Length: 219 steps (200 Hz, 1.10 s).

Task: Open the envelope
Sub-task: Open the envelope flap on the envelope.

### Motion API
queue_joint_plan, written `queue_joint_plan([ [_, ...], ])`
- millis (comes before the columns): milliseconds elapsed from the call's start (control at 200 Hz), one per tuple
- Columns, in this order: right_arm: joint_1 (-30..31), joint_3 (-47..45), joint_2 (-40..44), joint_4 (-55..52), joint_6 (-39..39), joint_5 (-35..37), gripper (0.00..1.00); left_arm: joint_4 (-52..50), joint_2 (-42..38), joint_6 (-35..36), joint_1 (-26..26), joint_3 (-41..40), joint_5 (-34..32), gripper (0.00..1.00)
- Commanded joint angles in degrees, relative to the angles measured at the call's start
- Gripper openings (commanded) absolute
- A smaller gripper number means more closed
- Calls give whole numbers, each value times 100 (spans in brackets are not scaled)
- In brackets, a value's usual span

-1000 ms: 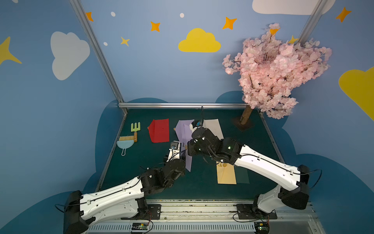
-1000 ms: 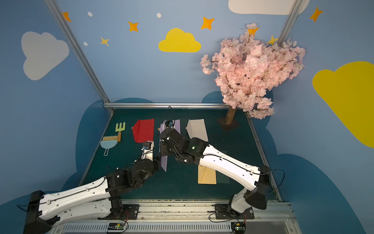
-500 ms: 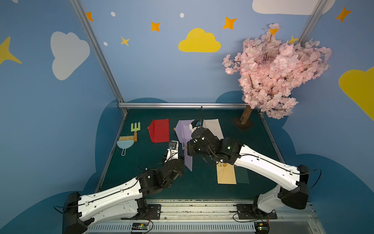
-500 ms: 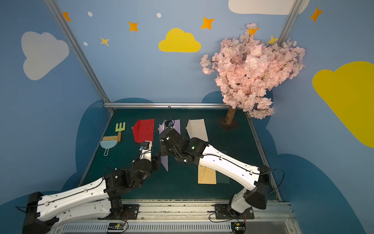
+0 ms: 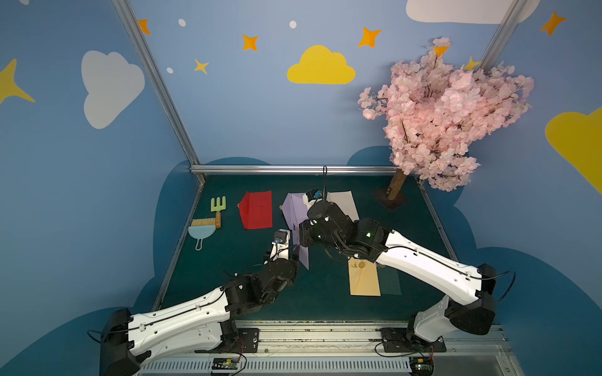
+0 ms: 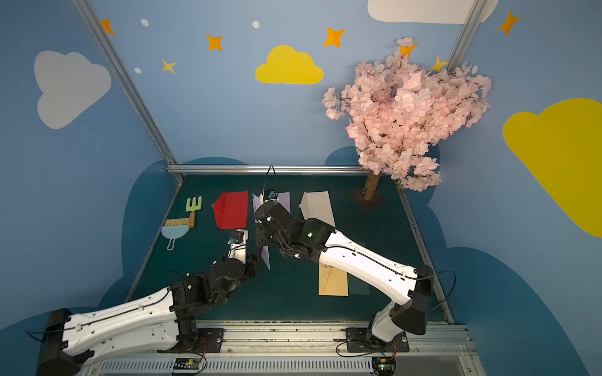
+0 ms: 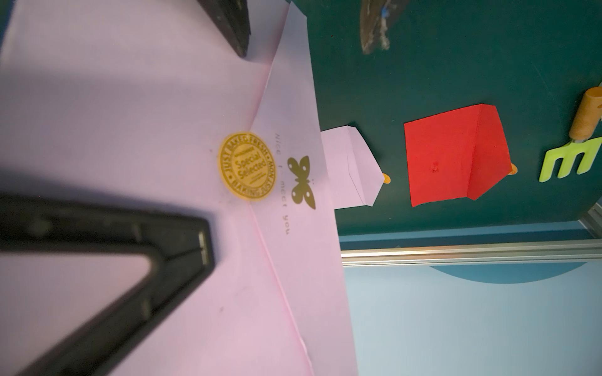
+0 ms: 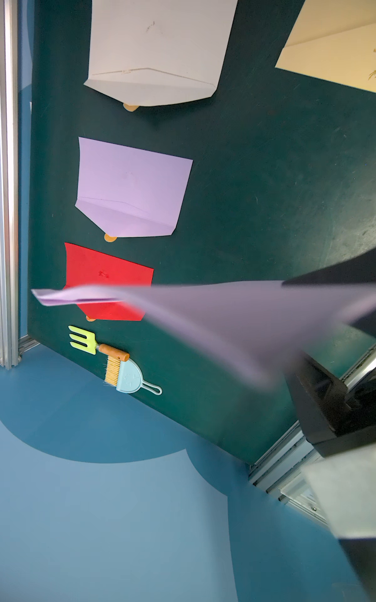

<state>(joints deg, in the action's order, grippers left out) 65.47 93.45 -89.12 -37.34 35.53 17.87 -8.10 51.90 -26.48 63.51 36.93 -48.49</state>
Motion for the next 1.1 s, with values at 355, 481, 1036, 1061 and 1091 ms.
queue_joint_plan([
  [355, 118, 128, -33, 12, 85, -67, 0, -306, 164, -130, -64, 277, -591, 55],
  [481, 137, 123, -18, -7, 108, -66, 0, -297, 136, -108, -109, 270, -626, 55],
  [1036, 185, 77, -44, -27, 147, -104, 0, -183, 43, 131, -311, 299, -610, 55],
  [1061, 184, 82, -57, -31, 152, -109, 0, -183, 33, 133, -313, 295, -596, 55],
  [1091, 184, 84, -66, -24, 147, -121, 0, -175, 27, 130, -312, 289, -592, 55],
])
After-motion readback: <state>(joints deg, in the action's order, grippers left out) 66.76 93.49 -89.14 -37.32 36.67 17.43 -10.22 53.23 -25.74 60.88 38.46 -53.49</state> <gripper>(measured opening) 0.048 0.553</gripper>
